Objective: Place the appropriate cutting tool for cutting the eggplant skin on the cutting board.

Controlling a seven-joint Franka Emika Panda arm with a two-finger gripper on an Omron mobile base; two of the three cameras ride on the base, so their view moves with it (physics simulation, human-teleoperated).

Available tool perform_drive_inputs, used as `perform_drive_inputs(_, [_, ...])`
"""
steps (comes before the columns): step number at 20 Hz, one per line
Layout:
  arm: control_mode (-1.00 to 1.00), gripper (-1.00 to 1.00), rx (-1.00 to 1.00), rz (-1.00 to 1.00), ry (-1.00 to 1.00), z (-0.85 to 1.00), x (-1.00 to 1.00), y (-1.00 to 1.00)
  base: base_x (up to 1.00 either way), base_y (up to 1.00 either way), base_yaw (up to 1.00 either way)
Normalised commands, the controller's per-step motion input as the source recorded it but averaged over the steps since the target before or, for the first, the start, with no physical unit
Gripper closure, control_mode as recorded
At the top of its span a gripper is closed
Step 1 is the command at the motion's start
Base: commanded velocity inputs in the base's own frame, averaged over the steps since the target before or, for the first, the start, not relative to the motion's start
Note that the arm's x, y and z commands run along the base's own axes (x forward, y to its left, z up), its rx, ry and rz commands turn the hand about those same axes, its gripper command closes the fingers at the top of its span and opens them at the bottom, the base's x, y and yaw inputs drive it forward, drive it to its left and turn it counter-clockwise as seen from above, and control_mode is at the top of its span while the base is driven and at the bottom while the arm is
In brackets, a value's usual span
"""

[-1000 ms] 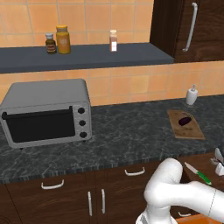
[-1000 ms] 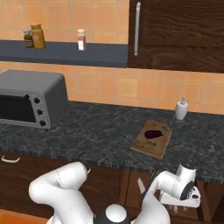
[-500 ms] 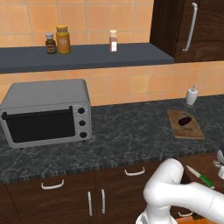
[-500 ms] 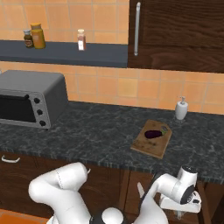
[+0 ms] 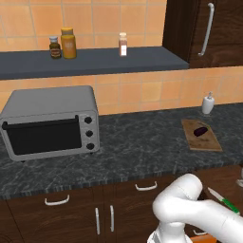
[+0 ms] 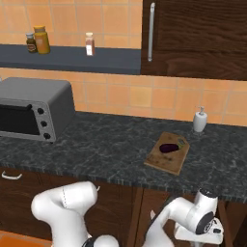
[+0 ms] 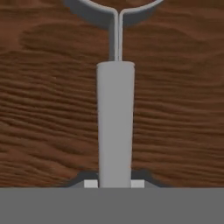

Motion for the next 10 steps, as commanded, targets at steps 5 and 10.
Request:
perform_drive_inputs(5, [-1.0,1.0,-0.01,0.01,0.08,0.77,-0.62,0.56,0.0,0.0,0.0])
perform_drive_inputs(10, [-1.0,1.0,-0.03,0.26,0.02,0.43,-0.47,0.73,0.0,0.0,0.0])
